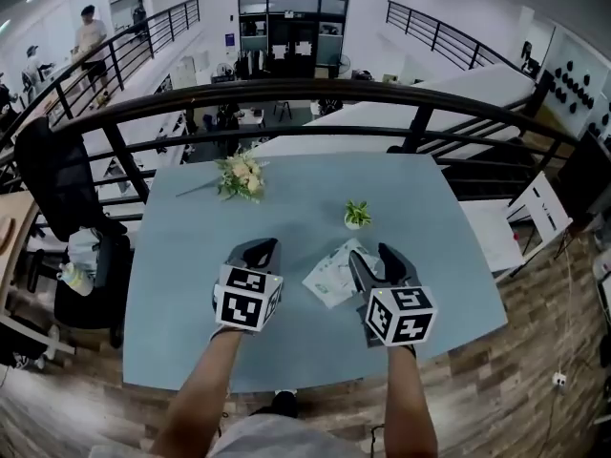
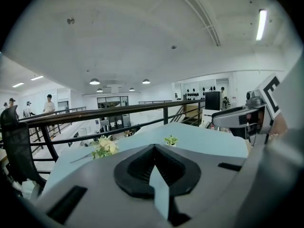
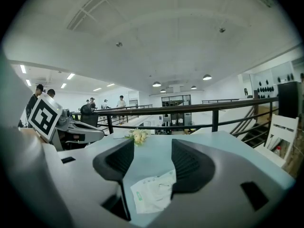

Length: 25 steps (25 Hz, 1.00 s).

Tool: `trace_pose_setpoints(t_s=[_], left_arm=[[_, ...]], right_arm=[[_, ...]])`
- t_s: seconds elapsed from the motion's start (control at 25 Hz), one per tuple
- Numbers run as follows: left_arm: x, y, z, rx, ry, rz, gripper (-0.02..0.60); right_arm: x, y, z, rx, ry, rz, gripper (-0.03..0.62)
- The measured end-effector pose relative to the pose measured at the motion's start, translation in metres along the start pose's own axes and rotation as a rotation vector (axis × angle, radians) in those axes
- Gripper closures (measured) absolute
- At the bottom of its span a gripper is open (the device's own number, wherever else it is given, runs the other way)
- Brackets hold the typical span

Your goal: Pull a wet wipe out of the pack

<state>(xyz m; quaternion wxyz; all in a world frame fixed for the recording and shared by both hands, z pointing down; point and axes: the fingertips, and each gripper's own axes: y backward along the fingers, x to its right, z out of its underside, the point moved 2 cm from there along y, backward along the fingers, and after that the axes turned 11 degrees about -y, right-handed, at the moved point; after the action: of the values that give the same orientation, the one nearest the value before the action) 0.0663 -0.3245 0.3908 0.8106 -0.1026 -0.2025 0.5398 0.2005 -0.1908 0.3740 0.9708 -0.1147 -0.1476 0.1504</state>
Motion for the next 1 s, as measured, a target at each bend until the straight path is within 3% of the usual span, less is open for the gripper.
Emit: trace_pose_setpoints(t_s=[0.44,1.0], left_arm=[[-0.021,-0.045,-0.009,0.005,-0.003,0.033,0.589],[-0.033,-0.071,0.008,0.002,0.031,0.080,0.589]], right_arm=[[0.010,-0.045,-0.015,-0.015,0.005,0.013,0.364],[0.012,-0.071,-0.014,-0.040,0.020,0.057,0.364]])
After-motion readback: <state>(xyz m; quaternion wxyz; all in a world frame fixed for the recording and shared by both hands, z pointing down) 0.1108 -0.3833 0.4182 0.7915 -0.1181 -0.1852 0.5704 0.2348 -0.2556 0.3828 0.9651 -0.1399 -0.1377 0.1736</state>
